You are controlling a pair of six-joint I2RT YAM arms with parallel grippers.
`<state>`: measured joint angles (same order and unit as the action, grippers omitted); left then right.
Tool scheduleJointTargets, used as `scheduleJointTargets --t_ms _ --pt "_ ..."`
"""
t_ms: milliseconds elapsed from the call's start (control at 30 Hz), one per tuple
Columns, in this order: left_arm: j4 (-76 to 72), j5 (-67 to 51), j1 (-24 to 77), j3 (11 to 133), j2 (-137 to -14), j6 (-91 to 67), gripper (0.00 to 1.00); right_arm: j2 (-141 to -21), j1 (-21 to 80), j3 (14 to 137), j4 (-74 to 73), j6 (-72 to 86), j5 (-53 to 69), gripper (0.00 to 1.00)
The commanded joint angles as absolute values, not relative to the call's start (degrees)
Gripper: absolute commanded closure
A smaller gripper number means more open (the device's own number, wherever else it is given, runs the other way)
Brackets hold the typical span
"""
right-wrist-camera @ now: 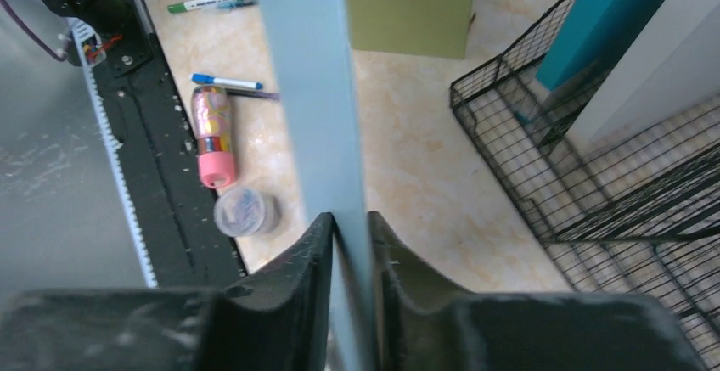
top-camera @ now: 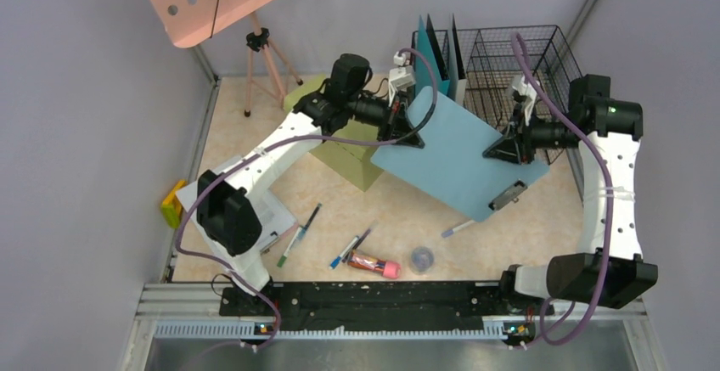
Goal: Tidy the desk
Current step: Move the storage box to the center of the board.
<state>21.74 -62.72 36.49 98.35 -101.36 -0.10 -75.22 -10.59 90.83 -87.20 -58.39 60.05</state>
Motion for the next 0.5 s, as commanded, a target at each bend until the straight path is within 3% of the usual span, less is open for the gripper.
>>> scheduleJointTargets --t_ms 0,133,333,467 --pt "16.4 -61.7 35.9 96.3 -94.7 -7.8 1.0 -74.6 -10.4 92.0 -77.2 -47.7 63.3 0.67" --pt "14.1 -60.6 32.0 96.1 -92.7 -12.9 1.0 -71.4 -10.7 90.7 -65.3 -33.2 59.3 0.46" --pt "8.5 -63.3 24.6 93.5 -88.6 -20.1 1.0 -68.6 -13.2 89.5 -50.6 -17.3 56.0 0.36" --pt "5.3 -64.6 21.2 91.4 -85.6 -23.0 1.0 -69.5 -14.2 89.1 -47.0 -12.9 60.6 0.32"
